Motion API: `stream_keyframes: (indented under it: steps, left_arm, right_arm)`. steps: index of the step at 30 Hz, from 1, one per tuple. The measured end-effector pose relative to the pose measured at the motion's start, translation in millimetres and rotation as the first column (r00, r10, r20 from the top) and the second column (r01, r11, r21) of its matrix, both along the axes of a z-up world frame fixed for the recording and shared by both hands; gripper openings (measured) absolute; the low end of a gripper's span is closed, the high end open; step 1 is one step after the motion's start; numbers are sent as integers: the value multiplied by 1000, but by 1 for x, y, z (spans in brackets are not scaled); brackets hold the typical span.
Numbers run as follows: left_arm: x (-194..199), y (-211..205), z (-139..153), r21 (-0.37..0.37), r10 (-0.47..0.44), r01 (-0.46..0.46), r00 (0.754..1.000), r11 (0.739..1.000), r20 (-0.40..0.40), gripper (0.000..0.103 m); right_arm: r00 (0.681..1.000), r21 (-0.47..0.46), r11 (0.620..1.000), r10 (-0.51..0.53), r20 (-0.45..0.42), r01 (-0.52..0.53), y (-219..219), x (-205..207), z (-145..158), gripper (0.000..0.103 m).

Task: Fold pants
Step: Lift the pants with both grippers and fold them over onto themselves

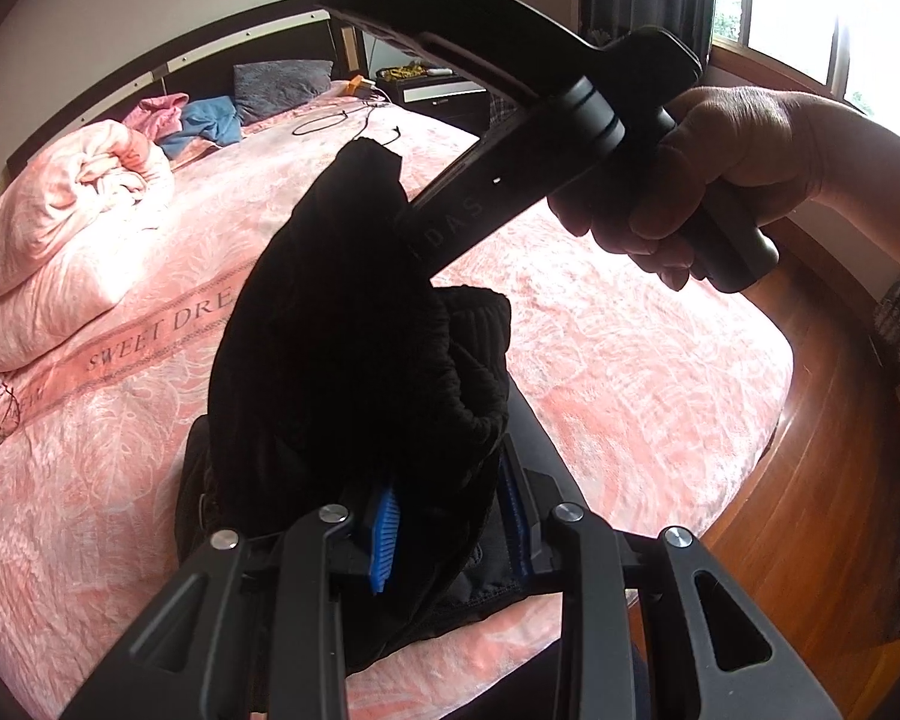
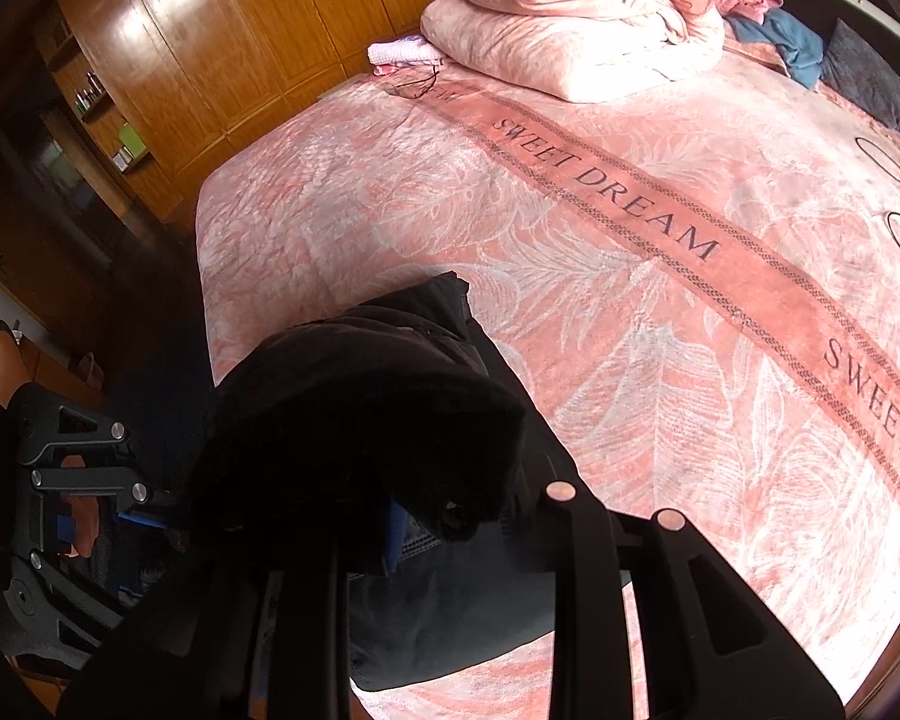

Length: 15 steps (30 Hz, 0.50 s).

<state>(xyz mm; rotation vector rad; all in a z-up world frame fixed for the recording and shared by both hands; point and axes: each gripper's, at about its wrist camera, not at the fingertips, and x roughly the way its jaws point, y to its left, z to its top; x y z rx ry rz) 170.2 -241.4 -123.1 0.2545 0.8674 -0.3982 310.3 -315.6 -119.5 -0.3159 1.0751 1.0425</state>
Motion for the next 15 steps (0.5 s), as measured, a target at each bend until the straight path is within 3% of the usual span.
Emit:
stream_keyframes:
  steps: [15]
  left_arm:
    - [9, -34, -44, 60, -55, 59, 996, 996, -73, 29]
  right_arm:
    - [1000, -23, 1000, 13, 1, -13, -32, 2, -40, 25]
